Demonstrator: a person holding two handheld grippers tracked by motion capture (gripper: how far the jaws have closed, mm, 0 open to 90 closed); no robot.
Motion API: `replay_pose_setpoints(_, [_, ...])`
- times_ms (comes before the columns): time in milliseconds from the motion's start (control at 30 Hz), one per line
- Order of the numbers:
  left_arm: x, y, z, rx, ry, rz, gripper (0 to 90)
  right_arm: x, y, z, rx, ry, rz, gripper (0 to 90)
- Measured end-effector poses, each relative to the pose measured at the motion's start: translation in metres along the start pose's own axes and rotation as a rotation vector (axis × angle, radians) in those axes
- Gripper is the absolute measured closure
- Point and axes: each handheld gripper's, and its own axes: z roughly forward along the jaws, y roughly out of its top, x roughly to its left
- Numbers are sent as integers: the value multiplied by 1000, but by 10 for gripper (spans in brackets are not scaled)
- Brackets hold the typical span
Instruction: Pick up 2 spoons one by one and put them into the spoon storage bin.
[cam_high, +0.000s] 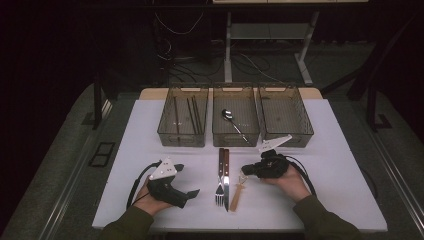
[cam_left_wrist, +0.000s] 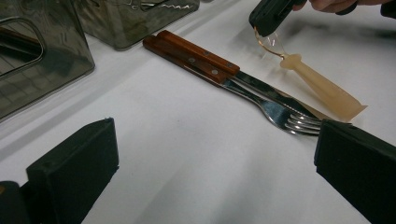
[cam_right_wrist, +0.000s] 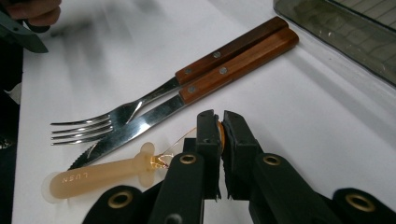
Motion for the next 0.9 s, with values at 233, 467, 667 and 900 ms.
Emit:
replay_pose_setpoints(233, [0, 0, 0, -1, -1, 1, 0, 3, 3, -7, -21, 3, -7, 863])
replay_pose_setpoints(467, [0, 0, 0, 0, -3, 2, 0, 3, 6, -15, -49, -20, -7, 866])
replay_pose_setpoints(667, [0, 0, 0, 2, -5, 6, 0, 1, 8, -22, -73, -57, 0, 866])
replay_pose_setpoints(900, [0, 0, 1, 7, -3, 7, 0, -5, 14, -36, -123, -99, 10, 868])
